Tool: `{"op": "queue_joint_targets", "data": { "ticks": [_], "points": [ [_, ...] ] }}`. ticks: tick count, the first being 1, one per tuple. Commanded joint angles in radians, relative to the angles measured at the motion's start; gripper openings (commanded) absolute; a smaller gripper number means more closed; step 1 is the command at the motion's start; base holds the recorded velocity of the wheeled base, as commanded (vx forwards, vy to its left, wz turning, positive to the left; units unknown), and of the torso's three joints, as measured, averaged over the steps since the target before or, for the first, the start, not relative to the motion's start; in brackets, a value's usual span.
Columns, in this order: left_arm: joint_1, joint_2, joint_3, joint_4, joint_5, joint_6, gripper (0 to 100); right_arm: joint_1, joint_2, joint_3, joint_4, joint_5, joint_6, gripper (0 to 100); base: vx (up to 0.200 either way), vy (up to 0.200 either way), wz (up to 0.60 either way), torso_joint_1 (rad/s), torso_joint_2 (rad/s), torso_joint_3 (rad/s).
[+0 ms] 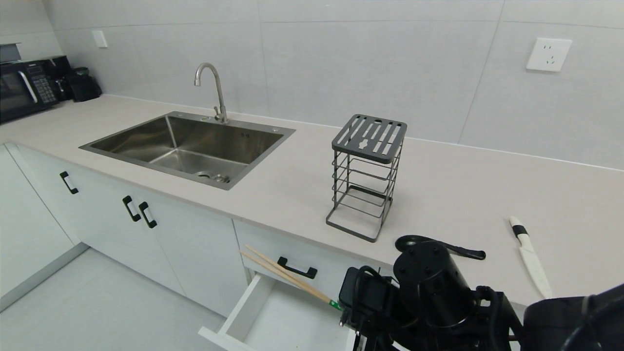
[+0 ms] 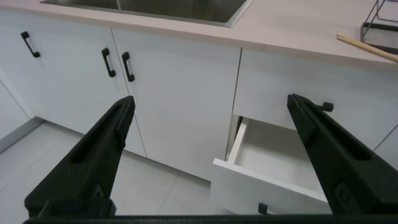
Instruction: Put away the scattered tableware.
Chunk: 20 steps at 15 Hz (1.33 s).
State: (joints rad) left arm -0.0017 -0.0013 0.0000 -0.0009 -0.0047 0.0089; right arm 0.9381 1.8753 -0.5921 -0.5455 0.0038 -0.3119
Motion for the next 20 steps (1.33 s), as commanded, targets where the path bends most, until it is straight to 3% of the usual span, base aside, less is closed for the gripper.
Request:
{"op": "queue_joint_targets", "data": {
  "ticks": [1, 15, 20],
  "points": [
    [0.0, 0.001, 0.0, -0.001, 0.0, 0.0, 100, 0.018, -0.001, 0.005, 0.003, 0.001, -0.003, 0, 0.0, 0.0, 0.0, -0.051, 0.12, 0.051],
    [0.0, 0.001, 0.0, -0.001, 0.0, 0.0, 100, 0.053, 0.073, -0.017, 0.001, 0.002, 0.016, 0, 0.0, 0.0, 0.0, -0.181, 0.35, 0.169],
    [0.0, 0.001, 0.0, -0.001, 0.0, 0.0, 100, -0.01, 0.096, -0.038, 0.001, -0.047, -0.007, 0, 0.0, 0.0, 0.0, -0.253, 0.48, 0.216]
  ]
}}
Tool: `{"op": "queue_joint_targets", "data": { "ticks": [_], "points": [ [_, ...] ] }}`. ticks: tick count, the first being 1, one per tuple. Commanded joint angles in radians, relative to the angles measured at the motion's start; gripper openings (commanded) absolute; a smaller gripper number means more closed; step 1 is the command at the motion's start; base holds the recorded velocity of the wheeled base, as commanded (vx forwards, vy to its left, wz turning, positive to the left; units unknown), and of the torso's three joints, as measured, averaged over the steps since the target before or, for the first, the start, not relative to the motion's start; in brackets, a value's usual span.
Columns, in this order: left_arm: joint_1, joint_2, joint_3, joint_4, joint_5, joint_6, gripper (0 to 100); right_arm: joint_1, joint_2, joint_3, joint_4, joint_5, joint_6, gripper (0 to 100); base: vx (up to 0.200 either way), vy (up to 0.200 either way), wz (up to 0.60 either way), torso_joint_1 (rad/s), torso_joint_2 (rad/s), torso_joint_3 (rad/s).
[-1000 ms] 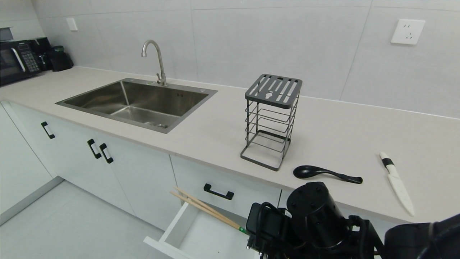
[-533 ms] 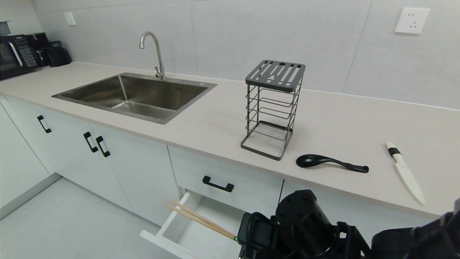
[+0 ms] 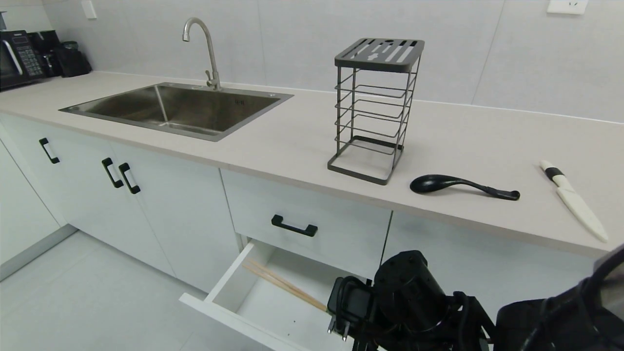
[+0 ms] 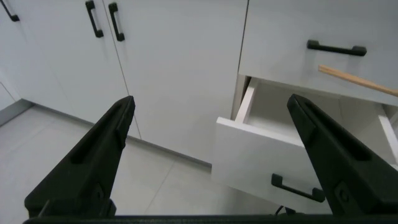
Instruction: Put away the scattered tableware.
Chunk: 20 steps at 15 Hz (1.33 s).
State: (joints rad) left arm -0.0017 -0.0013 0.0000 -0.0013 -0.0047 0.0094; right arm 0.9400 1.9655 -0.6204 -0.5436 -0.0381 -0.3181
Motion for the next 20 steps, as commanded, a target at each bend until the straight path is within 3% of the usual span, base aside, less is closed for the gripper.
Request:
{"op": "queue_joint_targets", "data": {
  "ticks": [1, 6, 14, 20],
  "points": [
    [0.0, 0.001, 0.0, 0.0, 0.002, 0.0, 100, -0.012, 0.007, -0.035, -0.001, -0.008, -0.001, 0, 0.0, 0.0, 0.0, -0.217, 0.39, 0.144],
    [0.0, 0.001, 0.0, 0.0, 0.0, 0.0, 100, -0.01, 0.072, -0.101, -0.001, -0.011, -0.004, 0, 0.0, 0.0, 0.0, -0.039, 0.08, 0.037],
    [0.0, 0.001, 0.0, 0.0, 0.0, 0.0, 100, -0.024, 0.256, -0.318, 0.005, -0.008, -0.004, 0, 0.0, 0.0, 0.0, 0.0, 0.0, 0.0],
    [0.0, 0.001, 0.0, 0.0, 0.0, 0.0, 100, -0.035, 0.325, -0.326, 0.008, -0.011, -0.095, 0, 0.0, 0.0, 0.0, 0.0, 0.0, 0.0]
  ]
}}
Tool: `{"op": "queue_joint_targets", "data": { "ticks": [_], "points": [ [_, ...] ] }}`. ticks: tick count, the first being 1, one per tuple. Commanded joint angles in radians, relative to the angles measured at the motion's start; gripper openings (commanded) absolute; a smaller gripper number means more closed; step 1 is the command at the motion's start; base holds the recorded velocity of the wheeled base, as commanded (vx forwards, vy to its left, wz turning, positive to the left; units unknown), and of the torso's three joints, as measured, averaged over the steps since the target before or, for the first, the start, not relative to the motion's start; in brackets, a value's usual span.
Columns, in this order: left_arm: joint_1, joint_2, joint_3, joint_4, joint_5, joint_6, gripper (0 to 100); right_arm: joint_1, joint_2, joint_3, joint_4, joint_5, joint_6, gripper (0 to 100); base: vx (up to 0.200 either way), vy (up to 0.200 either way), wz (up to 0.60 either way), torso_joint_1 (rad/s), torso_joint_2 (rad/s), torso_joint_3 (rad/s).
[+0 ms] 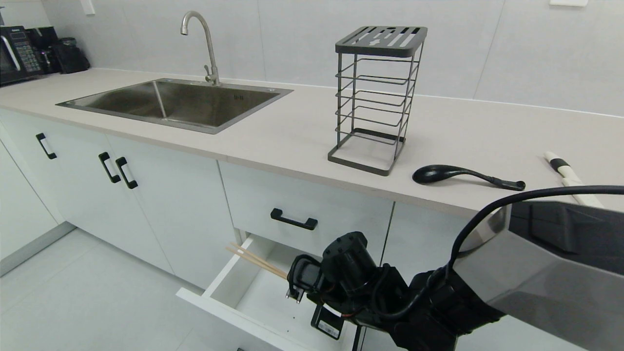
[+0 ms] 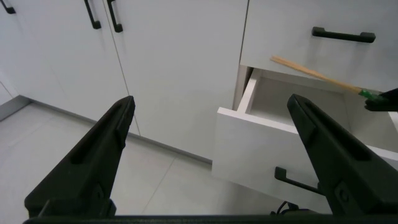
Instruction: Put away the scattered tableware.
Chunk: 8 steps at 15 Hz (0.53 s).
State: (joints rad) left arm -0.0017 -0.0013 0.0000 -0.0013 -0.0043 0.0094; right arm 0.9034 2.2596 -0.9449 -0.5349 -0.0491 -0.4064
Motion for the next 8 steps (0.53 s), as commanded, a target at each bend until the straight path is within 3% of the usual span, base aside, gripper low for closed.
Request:
{"op": "queue_joint_targets", "data": {
  "ticks": [1, 6, 8],
  "points": [
    [0.0, 0.001, 0.0, 0.0, 0.0, 0.0, 100, 0.002, 0.035, -0.003, 0.0, 0.0, -0.008, 0, 0.0, 0.0, 0.0, 0.0, 0.0, 0.0],
    [0.0, 0.001, 0.0, 0.0, 0.0, 0.0, 100, 0.011, 0.08, -0.068, 0.018, -0.081, -0.008, 0, 0.0, 0.0, 0.0, 0.0, 0.0, 0.0],
    [0.0, 0.001, 0.0, 0.0, 0.0, 0.0, 100, 0.015, 0.084, -0.086, 0.019, -0.084, -0.008, 0, 0.0, 0.0, 0.0, -0.11, 0.11, 0.039]
  ]
}}
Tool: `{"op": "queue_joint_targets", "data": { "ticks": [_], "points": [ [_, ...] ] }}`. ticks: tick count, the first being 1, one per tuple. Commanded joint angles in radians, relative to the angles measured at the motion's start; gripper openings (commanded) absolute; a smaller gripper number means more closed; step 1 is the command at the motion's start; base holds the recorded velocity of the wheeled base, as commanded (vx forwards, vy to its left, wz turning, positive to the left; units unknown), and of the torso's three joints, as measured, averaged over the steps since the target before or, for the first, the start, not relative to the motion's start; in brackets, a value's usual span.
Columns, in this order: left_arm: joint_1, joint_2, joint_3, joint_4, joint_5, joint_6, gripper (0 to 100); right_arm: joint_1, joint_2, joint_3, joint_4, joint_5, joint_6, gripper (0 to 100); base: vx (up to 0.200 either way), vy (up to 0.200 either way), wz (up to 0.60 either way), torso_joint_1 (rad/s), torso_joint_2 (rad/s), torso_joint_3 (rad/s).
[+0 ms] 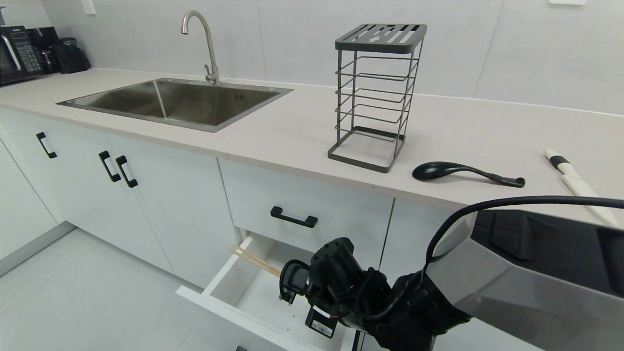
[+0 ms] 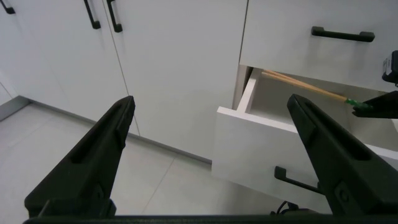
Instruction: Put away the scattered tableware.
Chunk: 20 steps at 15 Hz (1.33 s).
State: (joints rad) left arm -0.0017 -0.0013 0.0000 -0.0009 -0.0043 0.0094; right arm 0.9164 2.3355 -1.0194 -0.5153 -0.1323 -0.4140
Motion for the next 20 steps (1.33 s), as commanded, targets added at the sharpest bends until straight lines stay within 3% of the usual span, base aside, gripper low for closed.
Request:
{"op": "queue_joint_targets", "data": {
  "ticks": [1, 6, 20],
  "points": [
    [0.0, 0.001, 0.0, -0.001, 0.0, 0.0, 100, 0.002, 0.013, -0.019, 0.0, -0.001, 0.0, 0, 0.0, 0.0, 0.0, -0.198, 0.26, 0.115],
    [0.0, 0.001, 0.0, -0.001, 0.0, 0.0, 100, 0.001, 0.031, -0.041, 0.001, -0.067, -0.002, 0, 0.0, 0.0, 0.0, -0.054, 0.12, 0.05],
    [0.0, 0.001, 0.0, -0.001, 0.0, 0.0, 100, -0.002, 0.053, -0.117, 0.006, -0.072, -0.002, 0, 0.0, 0.0, 0.0, -0.066, 0.13, 0.036]
  ]
}}
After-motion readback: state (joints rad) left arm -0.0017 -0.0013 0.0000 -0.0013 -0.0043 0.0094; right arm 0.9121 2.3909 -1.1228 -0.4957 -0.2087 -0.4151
